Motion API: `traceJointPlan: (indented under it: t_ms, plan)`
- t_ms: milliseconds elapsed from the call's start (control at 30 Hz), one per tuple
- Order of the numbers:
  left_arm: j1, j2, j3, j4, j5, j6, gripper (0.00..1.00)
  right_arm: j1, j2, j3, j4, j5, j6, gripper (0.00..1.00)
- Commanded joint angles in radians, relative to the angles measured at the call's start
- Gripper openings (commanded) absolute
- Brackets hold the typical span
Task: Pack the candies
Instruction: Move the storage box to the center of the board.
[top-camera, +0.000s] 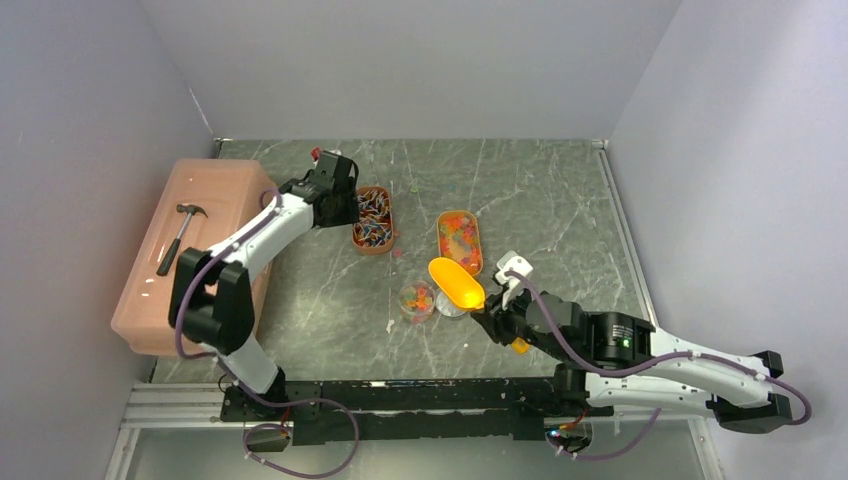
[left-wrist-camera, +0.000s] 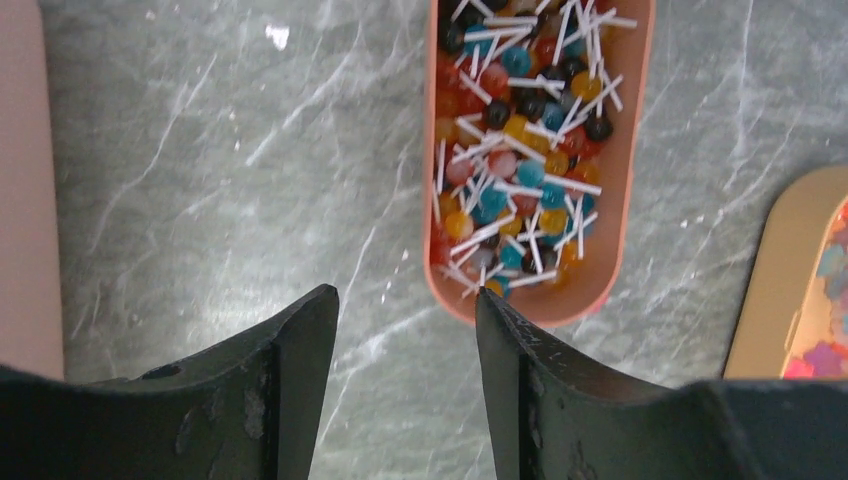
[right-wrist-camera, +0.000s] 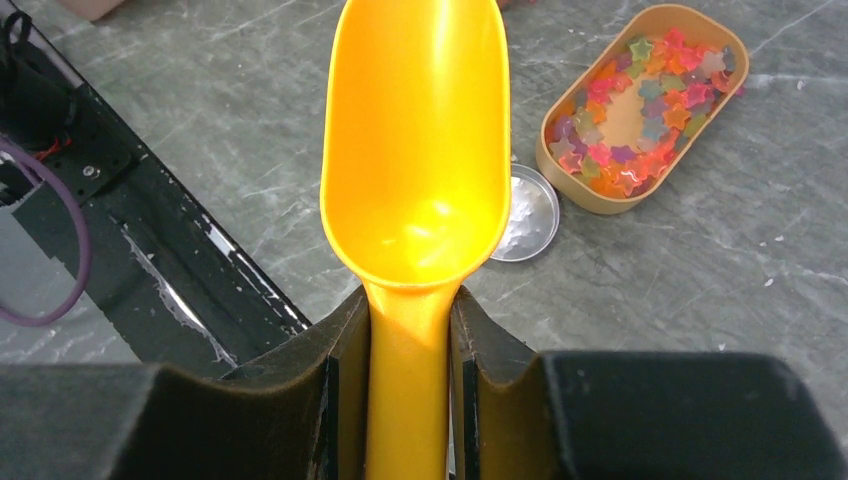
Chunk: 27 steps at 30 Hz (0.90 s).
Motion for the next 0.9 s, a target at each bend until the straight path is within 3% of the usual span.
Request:
traceJointPlan:
  t_ms: [0, 433, 767, 867]
  plan:
    - [0.008, 0.084, 0.097, 0.062, -0.022, 0.027, 0.57, 0.002, -0.043, 0.031, -0.032, 0.006, 0.030, 0.00]
    - [0.032, 0.304, 0.264, 0.019, 0.007, 0.028, 0.38, 0.002, -0.144, 0.020, -0.068, -0.002, 0.081, 0.00]
    - [0.038, 0.363, 0.246, 0.033, 0.042, 0.014, 0.35, 0.002, -0.153, 0.022, -0.068, -0.017, 0.084, 0.00]
    - [0.038, 0.373, 0.240, 0.040, 0.075, 0.012, 0.28, 0.002, -0.153, 0.021, -0.065, -0.017, 0.081, 0.00]
